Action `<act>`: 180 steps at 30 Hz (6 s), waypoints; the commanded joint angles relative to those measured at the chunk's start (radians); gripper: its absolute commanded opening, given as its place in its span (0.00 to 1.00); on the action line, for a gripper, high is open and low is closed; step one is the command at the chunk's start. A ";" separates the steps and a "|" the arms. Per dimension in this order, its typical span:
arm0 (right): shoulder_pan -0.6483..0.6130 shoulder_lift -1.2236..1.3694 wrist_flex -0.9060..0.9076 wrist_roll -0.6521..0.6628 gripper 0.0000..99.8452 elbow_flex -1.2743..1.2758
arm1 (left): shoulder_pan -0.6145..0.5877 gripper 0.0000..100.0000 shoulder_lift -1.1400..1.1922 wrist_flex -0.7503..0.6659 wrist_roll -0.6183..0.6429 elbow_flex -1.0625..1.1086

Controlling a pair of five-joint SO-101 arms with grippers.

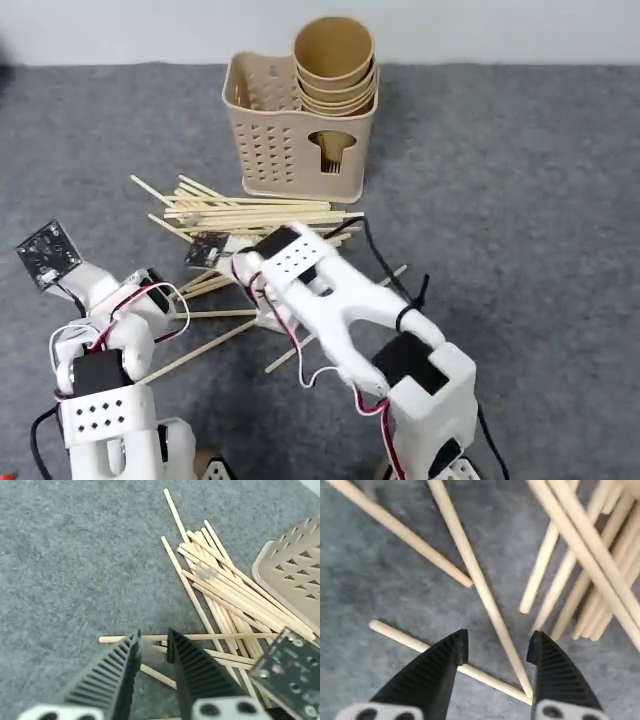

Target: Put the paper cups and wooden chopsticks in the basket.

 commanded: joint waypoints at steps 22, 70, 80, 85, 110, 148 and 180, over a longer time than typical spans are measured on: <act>0.067 0.108 -0.076 -0.107 0.02 -0.101 | -0.264 0.09 0.000 -0.018 0.015 -0.008; -0.021 -0.472 -0.447 -0.178 0.01 -0.166 | -0.422 0.09 0.003 -0.149 0.014 0.162; 0.036 -0.469 -0.765 -0.176 0.01 -0.167 | -0.422 0.09 0.006 -0.149 0.014 0.163; 0.116 -0.469 -0.895 -0.176 0.01 -0.181 | -0.420 0.09 0.008 -0.149 0.014 0.163; 0.234 0.044 -0.897 -0.523 0.01 -0.740 | -0.422 0.09 0.003 -0.149 0.012 0.205; 0.225 0.114 -0.734 -0.526 0.11 -0.773 | -0.422 0.09 0.002 -0.149 0.012 0.205; 0.093 0.107 0.321 0.138 0.12 -0.758 | -0.422 0.09 0.002 -0.147 0.011 0.205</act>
